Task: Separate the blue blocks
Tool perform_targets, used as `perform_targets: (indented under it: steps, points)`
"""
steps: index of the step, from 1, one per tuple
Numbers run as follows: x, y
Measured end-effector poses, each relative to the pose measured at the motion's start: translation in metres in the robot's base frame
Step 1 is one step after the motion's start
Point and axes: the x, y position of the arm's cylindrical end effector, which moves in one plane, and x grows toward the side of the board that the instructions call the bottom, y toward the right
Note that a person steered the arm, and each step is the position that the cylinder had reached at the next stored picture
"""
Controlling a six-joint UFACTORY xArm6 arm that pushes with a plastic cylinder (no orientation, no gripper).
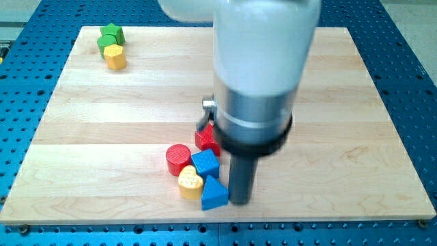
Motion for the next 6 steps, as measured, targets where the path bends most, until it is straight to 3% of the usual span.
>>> perform_targets:
  steps: [1,3,5,6]
  points:
    - [0.004,-0.001]
    - [0.003,-0.068]
    - [-0.020,-0.079]
    - [0.002,-0.098]
